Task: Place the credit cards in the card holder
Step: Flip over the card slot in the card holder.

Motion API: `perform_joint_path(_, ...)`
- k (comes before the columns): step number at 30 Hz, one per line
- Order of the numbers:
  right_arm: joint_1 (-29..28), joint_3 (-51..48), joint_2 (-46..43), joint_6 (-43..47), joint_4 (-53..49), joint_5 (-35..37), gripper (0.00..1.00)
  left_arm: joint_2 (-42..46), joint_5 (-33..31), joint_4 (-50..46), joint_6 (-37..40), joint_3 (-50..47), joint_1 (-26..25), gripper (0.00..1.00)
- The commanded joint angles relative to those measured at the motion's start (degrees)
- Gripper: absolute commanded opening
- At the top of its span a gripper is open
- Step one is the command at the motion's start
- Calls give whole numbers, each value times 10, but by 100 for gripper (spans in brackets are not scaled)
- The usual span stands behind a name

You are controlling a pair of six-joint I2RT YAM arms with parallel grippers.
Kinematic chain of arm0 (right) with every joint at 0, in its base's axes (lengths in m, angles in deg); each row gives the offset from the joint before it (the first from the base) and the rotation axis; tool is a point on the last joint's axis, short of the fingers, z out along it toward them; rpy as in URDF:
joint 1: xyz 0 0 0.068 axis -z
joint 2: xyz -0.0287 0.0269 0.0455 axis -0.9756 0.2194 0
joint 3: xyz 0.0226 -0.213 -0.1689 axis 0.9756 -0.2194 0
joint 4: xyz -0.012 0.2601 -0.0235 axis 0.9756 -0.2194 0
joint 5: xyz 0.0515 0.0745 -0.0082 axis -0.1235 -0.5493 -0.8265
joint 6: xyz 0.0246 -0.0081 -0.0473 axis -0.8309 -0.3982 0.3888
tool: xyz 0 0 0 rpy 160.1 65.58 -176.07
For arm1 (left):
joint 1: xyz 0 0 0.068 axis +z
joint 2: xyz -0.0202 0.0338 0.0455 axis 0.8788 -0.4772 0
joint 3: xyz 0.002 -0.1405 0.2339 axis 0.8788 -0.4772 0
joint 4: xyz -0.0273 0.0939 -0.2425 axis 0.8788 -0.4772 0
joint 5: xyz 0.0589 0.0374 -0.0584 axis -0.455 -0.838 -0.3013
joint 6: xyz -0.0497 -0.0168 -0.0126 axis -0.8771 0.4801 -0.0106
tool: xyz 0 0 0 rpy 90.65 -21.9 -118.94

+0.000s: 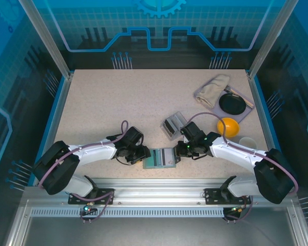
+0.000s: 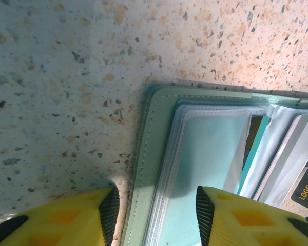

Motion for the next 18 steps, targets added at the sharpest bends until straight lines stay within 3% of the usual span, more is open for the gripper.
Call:
perform_joint_path(1,9,6,-6,1,-10,-9,8,-18,-7,8,-1,1,-7,47)
perform_joint_path(7,9,-2,9,-8,24,-38,8,-20,-5,9,0,4,-7,46)
perform_joint_path(18,11,1,24,-5,1,-14,8,-25,-1,11,0,6,-8,45)
